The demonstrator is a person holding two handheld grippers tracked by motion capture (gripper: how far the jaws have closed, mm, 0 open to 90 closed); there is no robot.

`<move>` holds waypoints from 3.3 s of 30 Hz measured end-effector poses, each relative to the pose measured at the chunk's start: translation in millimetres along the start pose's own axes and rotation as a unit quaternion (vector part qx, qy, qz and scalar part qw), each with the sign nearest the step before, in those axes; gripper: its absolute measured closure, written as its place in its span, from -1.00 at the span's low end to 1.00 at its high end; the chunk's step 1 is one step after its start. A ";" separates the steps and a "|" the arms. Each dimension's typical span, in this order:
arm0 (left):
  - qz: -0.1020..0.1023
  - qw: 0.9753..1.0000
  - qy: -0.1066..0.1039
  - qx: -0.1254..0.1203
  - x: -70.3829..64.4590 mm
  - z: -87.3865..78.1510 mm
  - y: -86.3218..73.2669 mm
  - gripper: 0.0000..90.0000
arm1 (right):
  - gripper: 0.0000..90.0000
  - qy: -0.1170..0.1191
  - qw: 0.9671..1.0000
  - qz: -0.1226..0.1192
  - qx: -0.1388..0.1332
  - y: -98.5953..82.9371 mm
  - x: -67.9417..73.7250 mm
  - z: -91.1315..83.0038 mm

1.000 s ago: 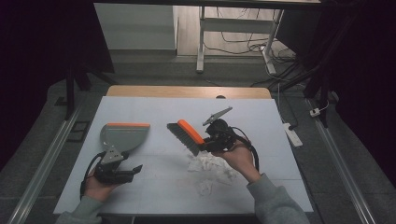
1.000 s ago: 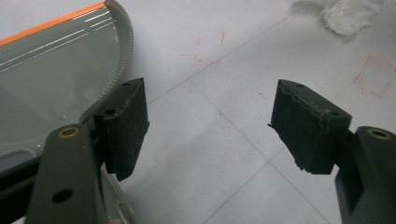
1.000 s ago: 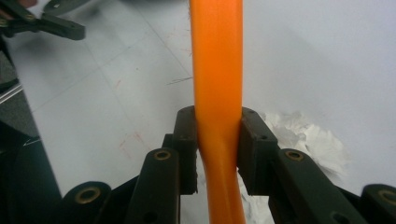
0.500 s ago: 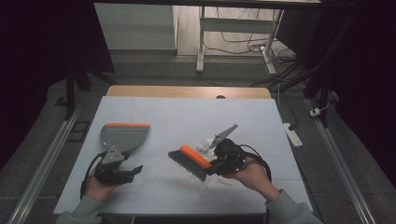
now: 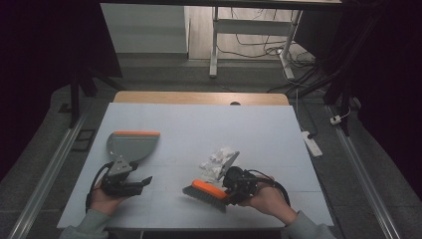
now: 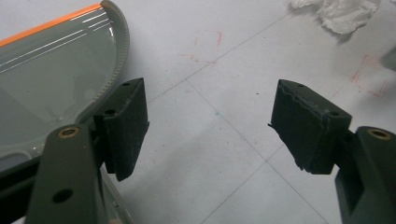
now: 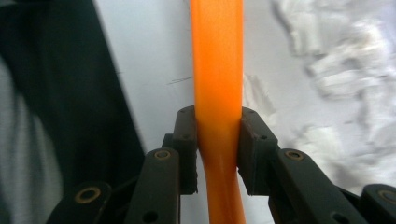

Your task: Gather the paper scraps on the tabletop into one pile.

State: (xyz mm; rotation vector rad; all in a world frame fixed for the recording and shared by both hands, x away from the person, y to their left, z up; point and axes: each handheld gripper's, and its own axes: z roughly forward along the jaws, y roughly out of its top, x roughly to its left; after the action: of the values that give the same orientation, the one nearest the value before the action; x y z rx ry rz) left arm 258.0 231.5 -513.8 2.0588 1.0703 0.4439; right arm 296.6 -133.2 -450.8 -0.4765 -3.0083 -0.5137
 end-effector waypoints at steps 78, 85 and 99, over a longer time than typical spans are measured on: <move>0.001 1.000 0.002 0.003 -0.8 -0.2 -0.5 -0.37 | 0.58 -0.101 0.976 0.149 -0.123 -61.3 -74.5 -81.1; 0.009 1.000 -0.005 0.004 -3.1 1.9 1.1 -0.37 | 0.58 -0.131 0.953 0.269 -0.038 -96.2 -85.2 -69.0; 0.012 1.000 -0.006 0.001 -5.6 1.0 1.2 -0.37 | 0.58 -0.084 0.946 0.310 -0.032 -49.6 -89.7 -31.5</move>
State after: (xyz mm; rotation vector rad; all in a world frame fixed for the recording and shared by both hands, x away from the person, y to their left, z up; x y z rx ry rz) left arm 255.9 226.1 -513.4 2.0762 1.0407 0.4429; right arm 366.6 -214.3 -445.9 -1.4630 -2.7516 -0.5293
